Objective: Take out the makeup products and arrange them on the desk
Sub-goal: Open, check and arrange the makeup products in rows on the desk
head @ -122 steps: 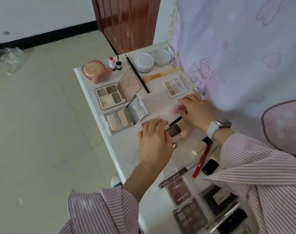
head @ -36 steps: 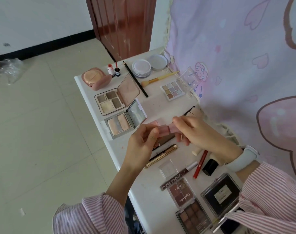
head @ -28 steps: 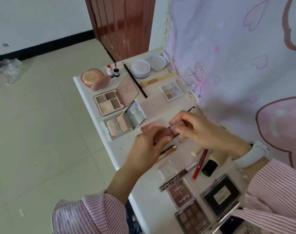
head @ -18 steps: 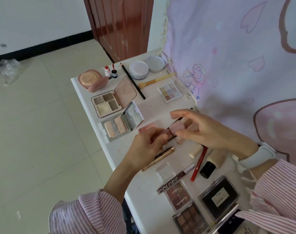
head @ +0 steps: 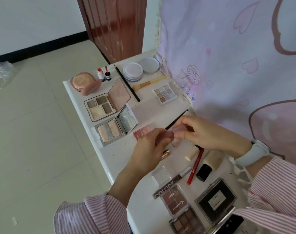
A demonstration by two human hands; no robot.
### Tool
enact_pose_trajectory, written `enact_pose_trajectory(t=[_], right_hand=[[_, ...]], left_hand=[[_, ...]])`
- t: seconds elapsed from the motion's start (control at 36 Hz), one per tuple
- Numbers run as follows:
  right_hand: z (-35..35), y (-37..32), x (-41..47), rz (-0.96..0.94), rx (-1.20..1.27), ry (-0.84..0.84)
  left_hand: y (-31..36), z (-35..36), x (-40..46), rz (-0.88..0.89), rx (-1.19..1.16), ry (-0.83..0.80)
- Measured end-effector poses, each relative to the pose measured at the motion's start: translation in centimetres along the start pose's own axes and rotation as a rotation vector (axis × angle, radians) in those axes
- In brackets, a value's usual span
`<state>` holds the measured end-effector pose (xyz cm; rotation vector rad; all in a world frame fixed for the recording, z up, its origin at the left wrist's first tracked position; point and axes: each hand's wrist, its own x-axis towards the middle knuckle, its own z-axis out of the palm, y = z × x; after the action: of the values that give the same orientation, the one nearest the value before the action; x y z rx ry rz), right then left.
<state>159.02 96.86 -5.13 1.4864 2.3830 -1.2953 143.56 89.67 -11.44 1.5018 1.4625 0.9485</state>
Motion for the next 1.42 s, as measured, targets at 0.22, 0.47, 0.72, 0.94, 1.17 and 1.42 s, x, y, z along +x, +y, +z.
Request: enact_pose_trajectory(t=[0.22,0.47,0.72,0.94,1.17,1.42], right_hand=[[-0.9,0.2,-0.6,-0.096,-0.042,0.039],[-1.6,1.0,-0.5,-0.179,-0.215,0.027],[-3.6,2.8,0.1,-0.205,-0.174,0.277],[-0.1,4.3,3.4,0.047,0.315,0.511],[1.0,5.6,6.0,0.112,0.465,0.714],[1.7,6.7,8.6,0.093,0.448,0.758]], left_hand=[[-0.5,0.2,0.0,-0.103,-0.107,-0.082],[-0.4,-0.2,0.4,-0.172,-0.211,-0.228],[-1.7,-1.2,-0.1,-0.198,-0.13,-0.072],[0.4,1.2,1.6,-0.292,-0.375,0.192],[0.3,3.8,5.2,-0.355,-0.318,0.36],[-0.7,5.0,9.0,-0.357,-0.261,0.557]])
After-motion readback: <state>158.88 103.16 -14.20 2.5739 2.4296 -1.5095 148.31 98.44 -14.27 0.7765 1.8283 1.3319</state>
